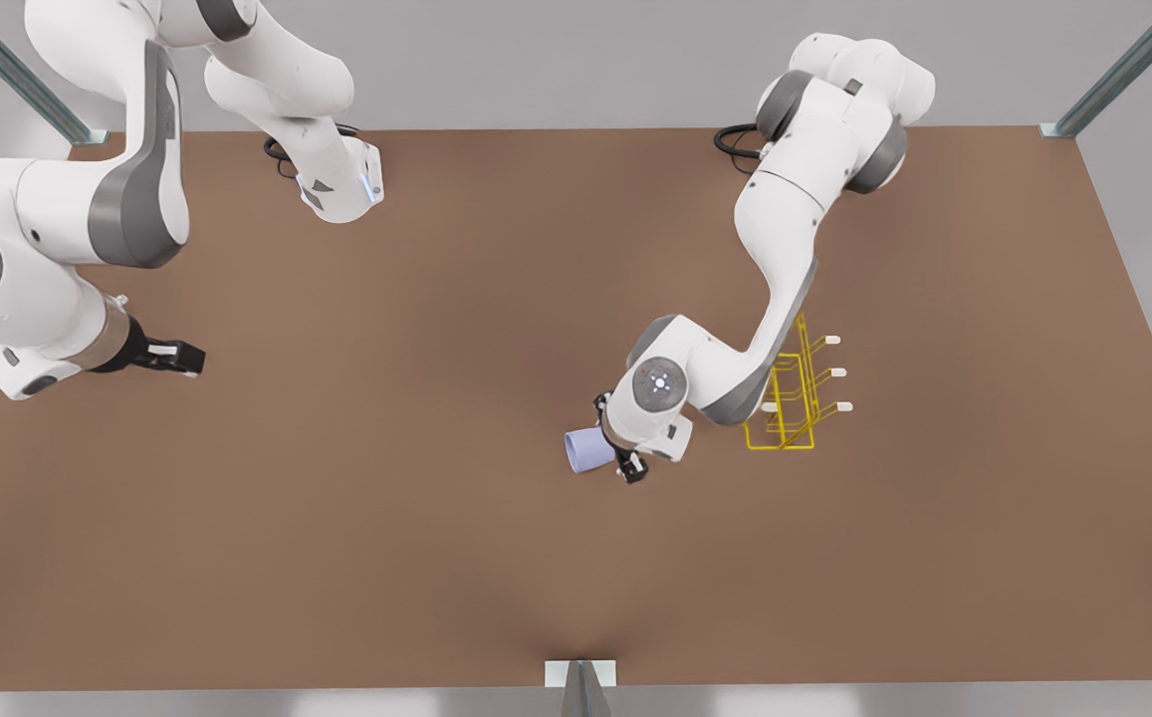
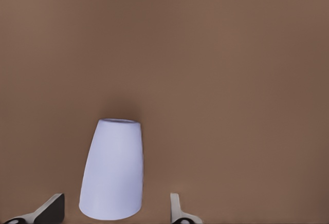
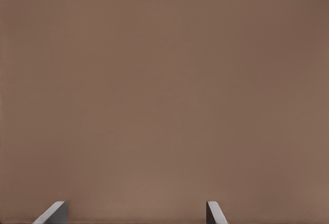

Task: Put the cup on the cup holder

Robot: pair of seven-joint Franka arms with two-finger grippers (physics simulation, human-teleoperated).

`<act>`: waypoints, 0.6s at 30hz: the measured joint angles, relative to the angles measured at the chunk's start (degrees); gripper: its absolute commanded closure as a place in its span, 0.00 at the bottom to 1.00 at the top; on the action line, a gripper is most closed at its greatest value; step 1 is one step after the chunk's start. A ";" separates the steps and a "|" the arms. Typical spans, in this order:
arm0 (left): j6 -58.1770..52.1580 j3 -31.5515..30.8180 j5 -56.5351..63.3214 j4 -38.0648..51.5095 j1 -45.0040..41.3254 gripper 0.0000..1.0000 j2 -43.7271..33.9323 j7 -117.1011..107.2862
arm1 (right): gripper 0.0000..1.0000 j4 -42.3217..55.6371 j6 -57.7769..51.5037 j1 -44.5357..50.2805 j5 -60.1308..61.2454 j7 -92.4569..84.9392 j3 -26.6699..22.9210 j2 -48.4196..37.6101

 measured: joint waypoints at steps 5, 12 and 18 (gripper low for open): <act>1.89 -0.01 1.37 -0.73 -1.05 0.00 1.05 -1.15 | 0.00 0.19 1.97 -2.22 3.15 -1.20 -0.56 0.91; 4.01 0.00 3.42 -1.26 -2.21 0.00 2.97 -2.03 | 0.00 1.62 4.07 -2.21 4.84 -2.59 -0.48 2.95; 5.21 0.00 5.06 -3.05 -3.40 0.00 3.00 -2.30 | 0.00 1.58 5.23 -2.37 4.76 -3.47 -0.56 3.11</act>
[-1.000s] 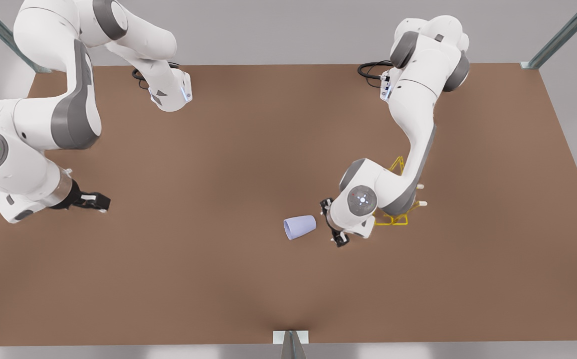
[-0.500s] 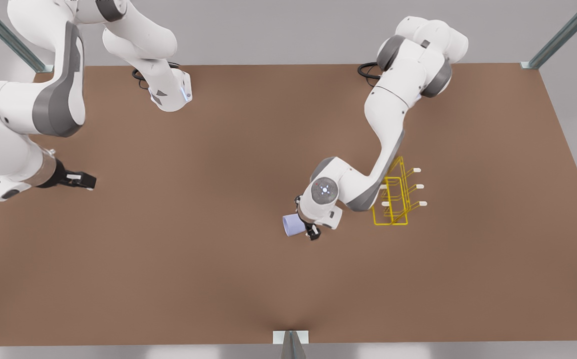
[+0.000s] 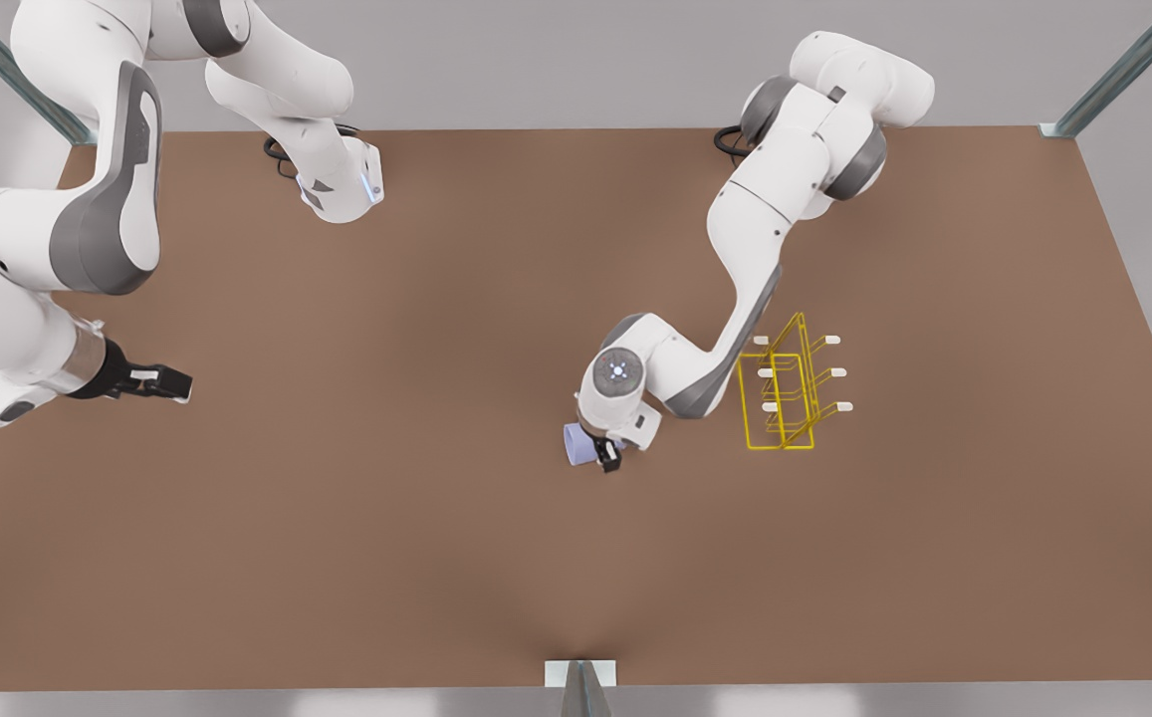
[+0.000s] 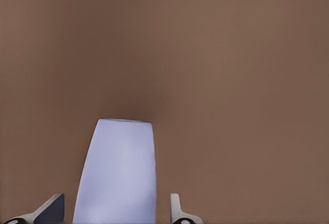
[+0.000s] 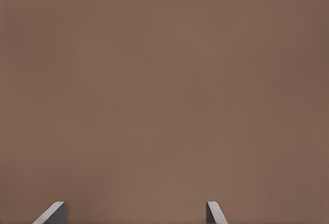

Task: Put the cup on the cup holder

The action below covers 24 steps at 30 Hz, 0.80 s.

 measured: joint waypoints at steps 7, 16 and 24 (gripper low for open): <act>1.09 -0.03 1.32 -0.56 -0.45 0.00 1.87 -0.02 | 0.00 -7.25 2.06 -0.08 0.11 -0.64 0.07 -5.45; 2.06 -0.06 1.92 -1.21 -1.18 0.00 3.66 0.44 | 0.00 -9.36 4.34 0.00 0.29 -1.20 0.08 -6.92; 2.22 -0.13 1.49 -0.80 -1.46 0.25 3.78 1.61 | 0.00 -8.80 4.63 -0.38 0.34 -1.58 0.01 -6.40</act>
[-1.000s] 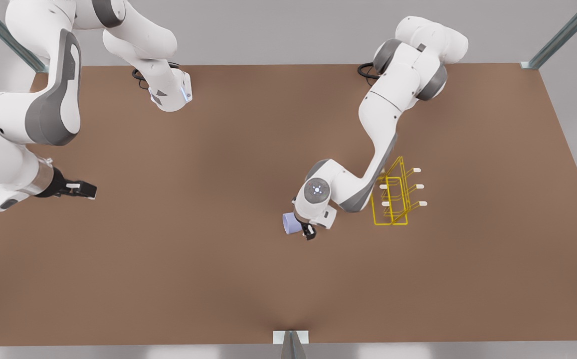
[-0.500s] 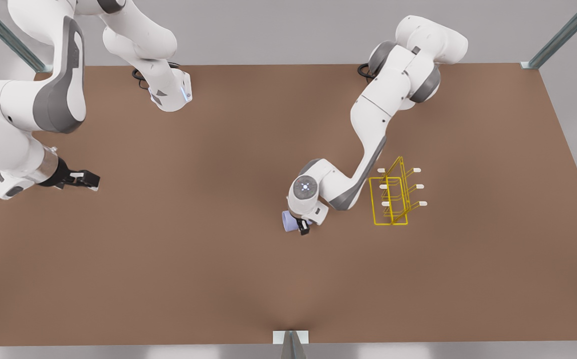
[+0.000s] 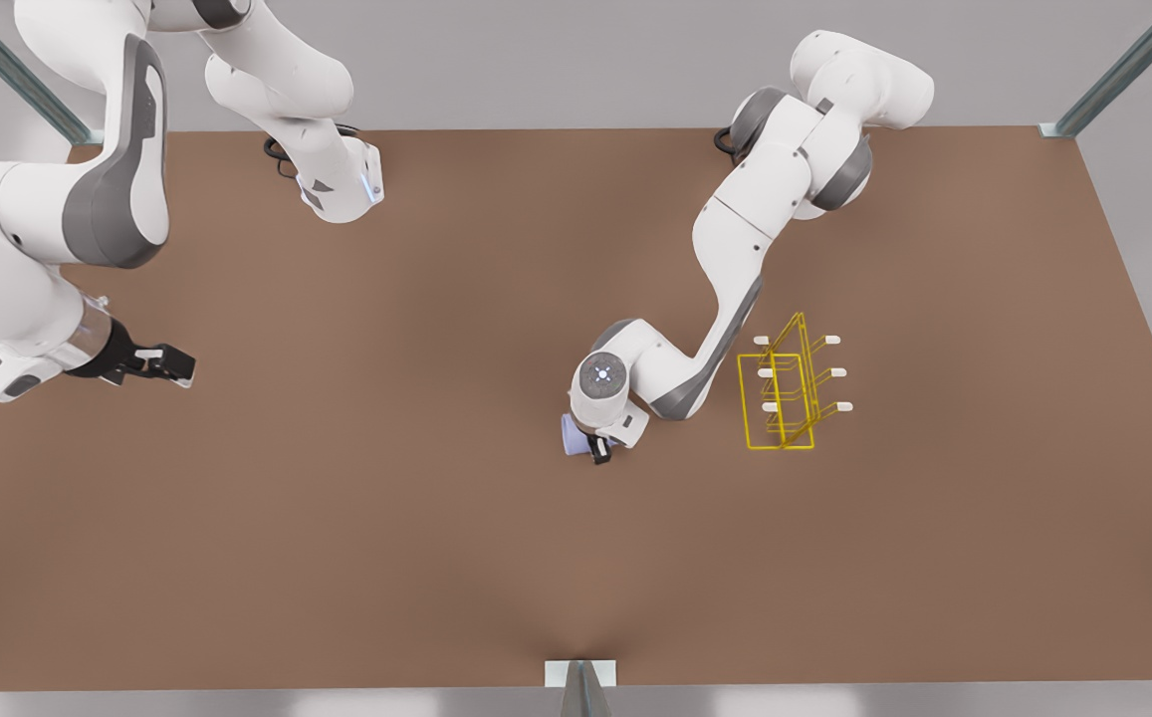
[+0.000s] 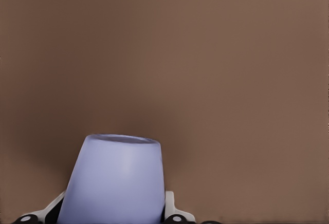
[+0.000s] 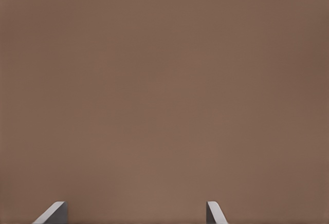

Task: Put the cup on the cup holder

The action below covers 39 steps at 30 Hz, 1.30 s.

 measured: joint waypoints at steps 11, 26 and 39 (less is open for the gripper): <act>-8.15 -0.60 -3.60 0.16 1.83 0.23 -10.42 4.86 | 0.00 0.53 0.03 -0.07 0.01 -0.18 0.04 0.41; -55.82 0.63 35.03 -2.34 -4.90 0.23 -14.15 8.89 | 0.00 1.97 0.08 -0.18 0.01 -0.26 0.06 1.43; -72.57 0.64 48.44 -4.10 -4.85 0.23 -10.88 9.76 | 0.00 1.97 0.03 -0.18 0.01 -0.10 0.06 1.43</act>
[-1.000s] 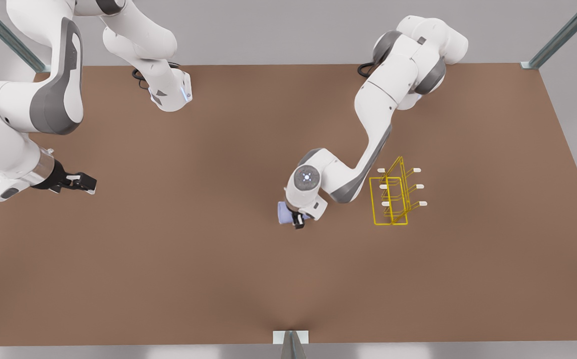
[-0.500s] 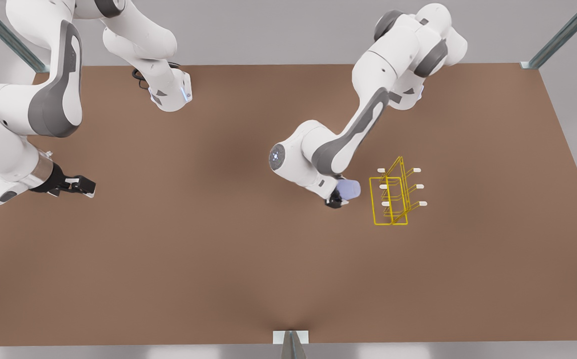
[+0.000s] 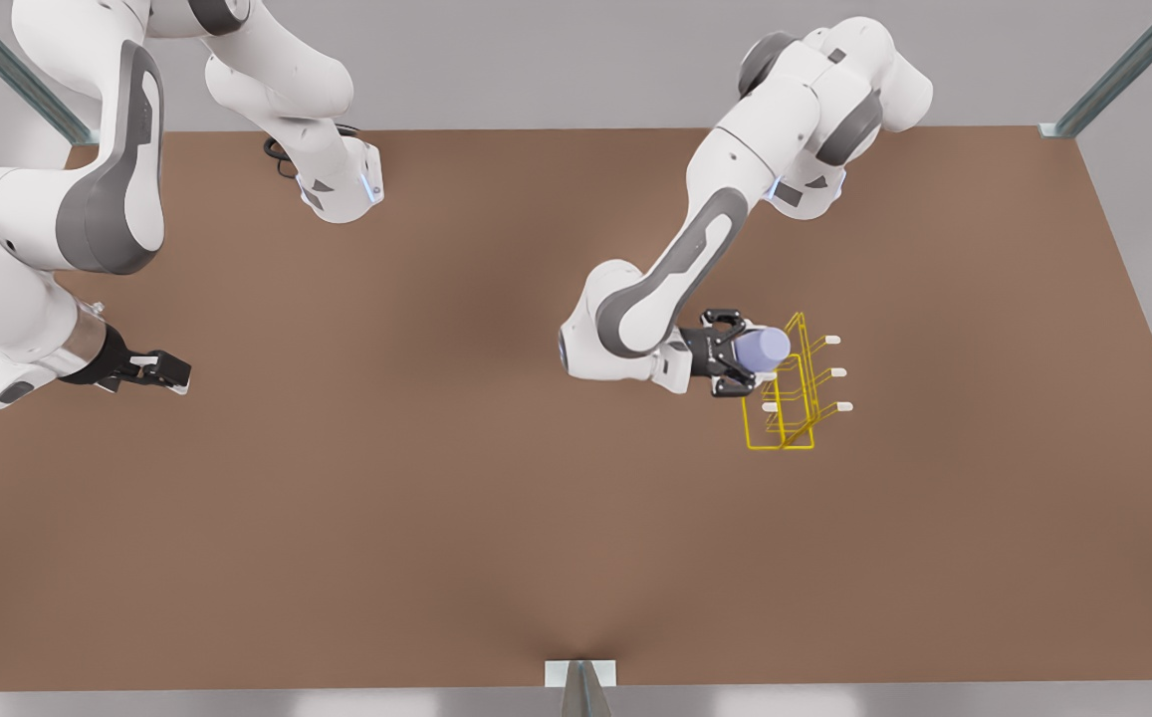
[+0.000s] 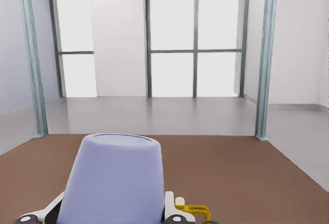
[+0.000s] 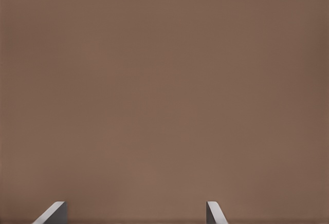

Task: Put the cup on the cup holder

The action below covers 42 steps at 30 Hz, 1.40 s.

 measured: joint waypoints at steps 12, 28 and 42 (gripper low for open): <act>8.94 1.00 12.68 0.18 0.39 0.23 4.95 3.13 | 0.00 0.00 -0.01 -0.04 0.00 0.03 0.00 0.11; 14.87 2.53 14.72 -3.77 1.67 0.23 4.62 3.96 | 0.00 -0.09 -0.01 -0.09 0.01 0.03 -0.09 0.21; 15.72 2.54 14.94 -8.41 2.44 0.22 3.08 2.65 | 0.00 -0.03 -0.01 -0.09 0.00 0.04 -0.09 0.35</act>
